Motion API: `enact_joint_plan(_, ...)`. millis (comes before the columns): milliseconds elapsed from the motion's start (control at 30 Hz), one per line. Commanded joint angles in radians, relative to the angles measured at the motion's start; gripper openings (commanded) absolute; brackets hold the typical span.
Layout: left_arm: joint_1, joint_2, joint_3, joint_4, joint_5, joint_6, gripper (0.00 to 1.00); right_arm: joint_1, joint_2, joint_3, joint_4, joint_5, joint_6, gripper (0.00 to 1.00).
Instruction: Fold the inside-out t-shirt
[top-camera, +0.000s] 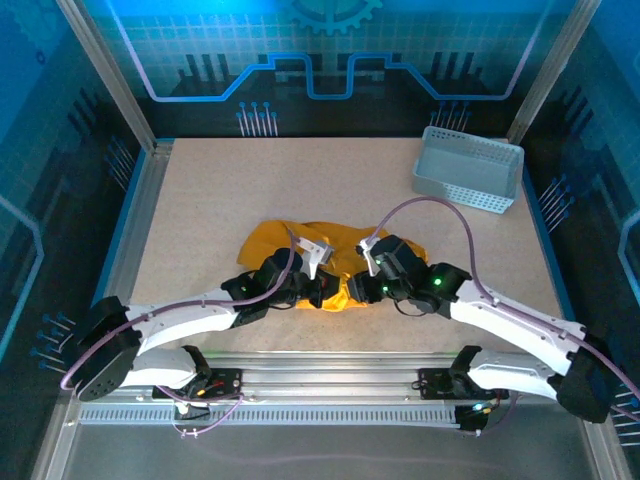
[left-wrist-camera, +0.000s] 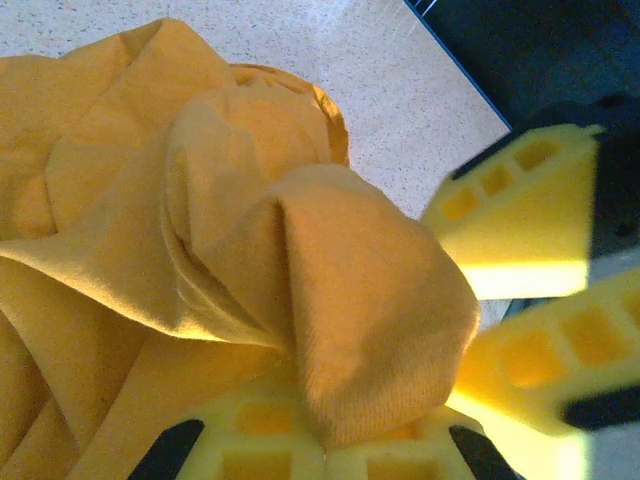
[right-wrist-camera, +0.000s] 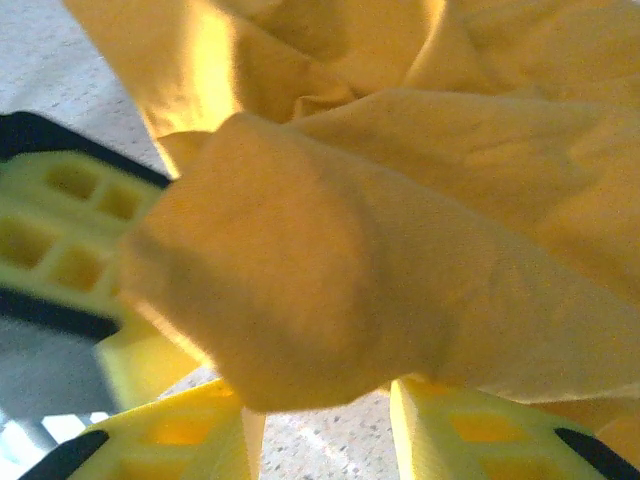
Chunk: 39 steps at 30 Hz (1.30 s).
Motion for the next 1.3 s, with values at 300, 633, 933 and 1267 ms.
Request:
enact_joint_plan(300, 0.004, -0.026, 0.01, -0.011, 0.082, 0.038, 0.02, -0.144, 0.178, 0.225, 0.062, 0.072, -0.091, 0.38)
enact_joint_plan(633, 0.008, -0.039, -0.015, -0.009, 0.027, 0.038, 0.02, -0.134, -0.063, 0.148, -0.127, 0.017, -0.06, 0.41)
enact_joint_plan(933, 0.014, -0.024, 0.0, 0.002, 0.048, 0.037, 0.02, -0.083, -0.187, -0.088, 0.059, -0.152, 0.05, 0.38)
enact_joint_plan(1267, 0.013, -0.057, -0.013, -0.027, 0.06, 0.038, 0.02, -0.08, -0.068, -0.05, 0.188, -0.127, 0.027, 0.37)
